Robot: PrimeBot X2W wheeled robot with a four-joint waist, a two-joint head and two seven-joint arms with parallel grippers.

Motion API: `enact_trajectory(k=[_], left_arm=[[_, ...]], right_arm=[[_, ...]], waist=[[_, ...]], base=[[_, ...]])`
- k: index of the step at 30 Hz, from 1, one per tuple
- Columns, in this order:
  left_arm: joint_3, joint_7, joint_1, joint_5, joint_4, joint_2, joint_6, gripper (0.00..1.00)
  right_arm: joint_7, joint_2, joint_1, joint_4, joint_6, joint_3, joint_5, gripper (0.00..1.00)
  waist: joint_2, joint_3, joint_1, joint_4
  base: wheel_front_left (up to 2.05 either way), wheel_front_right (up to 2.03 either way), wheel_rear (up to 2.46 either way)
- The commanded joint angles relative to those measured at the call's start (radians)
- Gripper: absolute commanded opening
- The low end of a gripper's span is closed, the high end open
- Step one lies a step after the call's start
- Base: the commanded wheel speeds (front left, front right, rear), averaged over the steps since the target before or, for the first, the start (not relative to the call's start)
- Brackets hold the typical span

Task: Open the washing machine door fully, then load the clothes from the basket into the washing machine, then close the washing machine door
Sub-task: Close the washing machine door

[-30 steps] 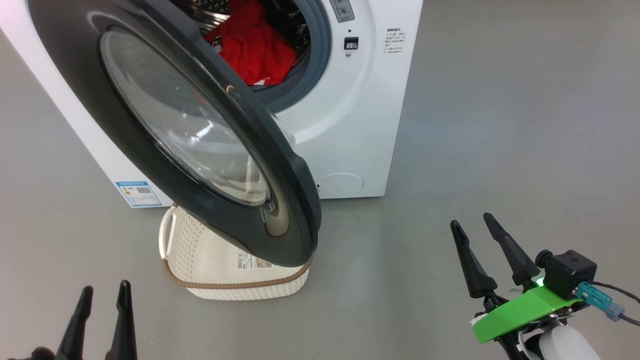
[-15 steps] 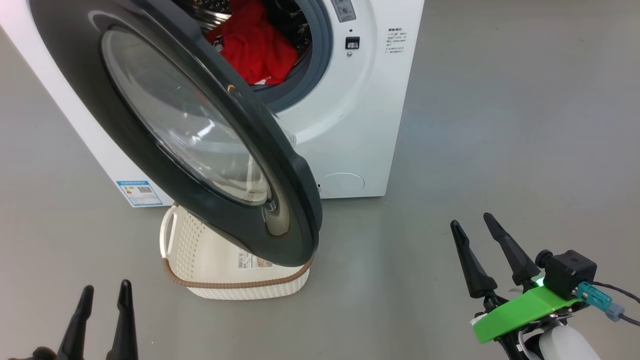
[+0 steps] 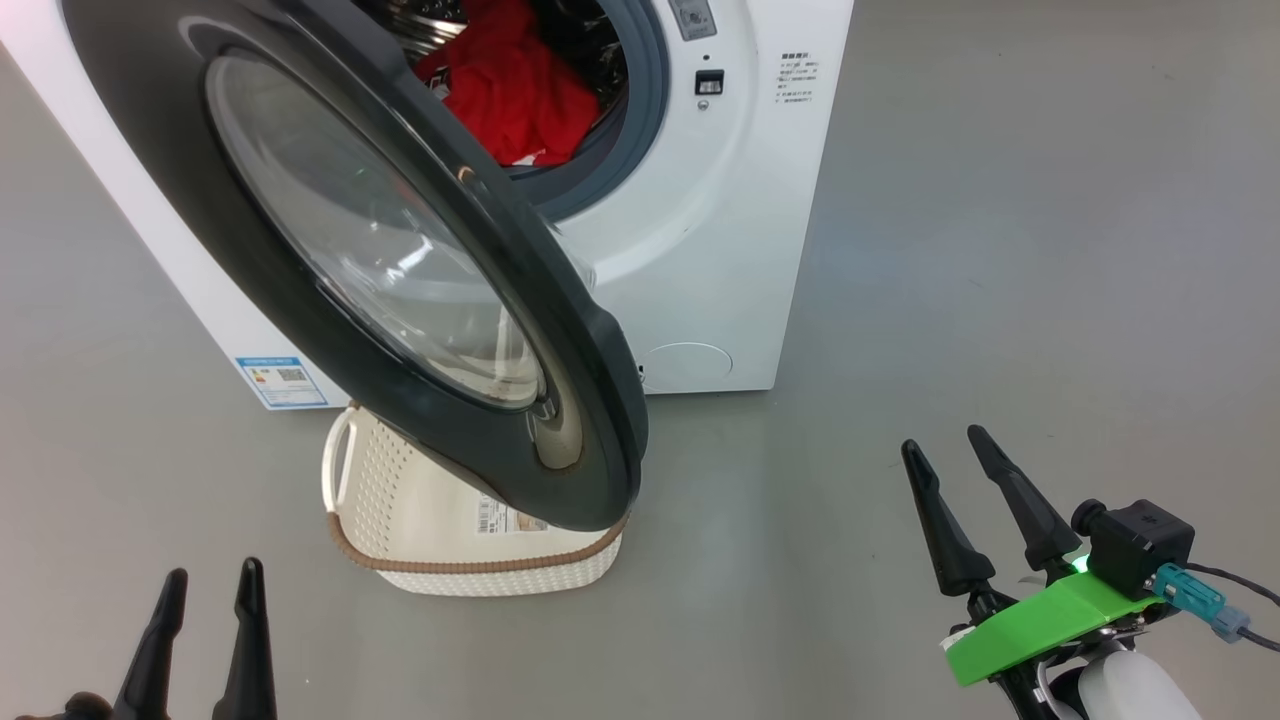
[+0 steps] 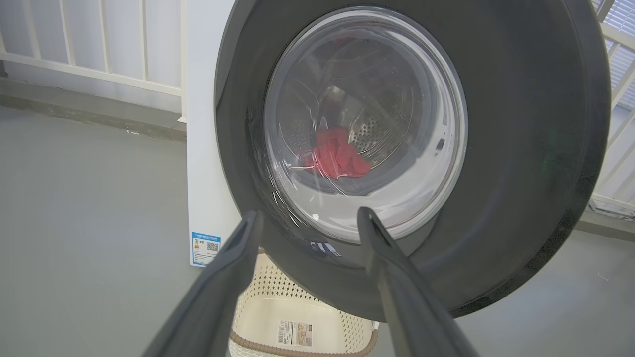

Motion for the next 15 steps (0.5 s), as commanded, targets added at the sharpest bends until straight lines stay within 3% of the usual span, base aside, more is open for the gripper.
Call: enact_trajectory(k=[1,4,5,7,8,9,10,11,15], left_arm=[[0.035,-0.012,-0.042,0.005,-0.029,0.012,-0.003,1.0],[0.036,-0.012,-0.041,0.003,-0.03,0.011,-0.003,1.0],[0.036,-0.012,-0.041,0.003,-0.031,0.011,-0.003,1.0],[0.038,-0.012,-0.04,0.002,-0.033,0.01,-0.003,1.0],[0.038,-0.012,-0.04,0.002,-0.034,0.009,-0.003,1.0],[0.038,-0.012,-0.039,0.002,-0.034,0.009,-0.003,1.0],[0.038,-0.012,-0.039,0.002,-0.034,0.009,-0.003,1.0],[0.038,-0.012,-0.038,0.002,-0.035,0.009,-0.003,1.0],[0.035,-0.012,-0.038,-0.001,-0.036,0.007,-0.003,1.0]], right_arm=[[-0.005,-0.003,-0.02,-0.027,0.002,0.018,-0.008,1.0],[-0.005,-0.003,-0.021,-0.026,0.002,0.02,-0.008,0.96],[-0.005,-0.002,-0.022,-0.026,0.002,0.021,-0.007,0.85],[-0.005,-0.002,-0.023,-0.027,0.002,0.021,-0.007,0.48],[-0.005,-0.002,-0.023,-0.027,0.002,0.021,-0.006,0.4],[-0.005,-0.002,-0.023,-0.027,0.002,0.021,-0.006,0.25],[-0.005,-0.002,-0.023,-0.027,0.002,0.021,-0.006,0.25],[-0.005,-0.002,-0.023,-0.028,0.002,0.021,-0.005,0.04],[-0.005,-0.004,-0.021,-0.03,0.002,0.023,-0.003,0.0]], waist=[[-0.0001,0.0,0.0,0.001],[-0.0001,0.0,0.0,0.001],[-0.0001,0.0,0.0,0.001],[-0.0001,-0.001,0.0,0.001],[-0.0001,-0.002,0.0,0.001],[-0.0001,-0.003,0.0,0.001],[-0.0001,-0.003,0.0,0.001],[-0.0001,-0.004,0.0,0.001],[-0.0001,-0.006,0.0,0.004]], base=[[0.0,0.0,0.0],[0.0,0.0,0.0],[0.0,0.0,0.0],[0.0,0.0,0.0],[0.0,0.0,0.0],[0.0,0.0,0.0],[0.0,0.0,0.0],[0.0,0.0,0.0],[0.0,0.0,0.0]])
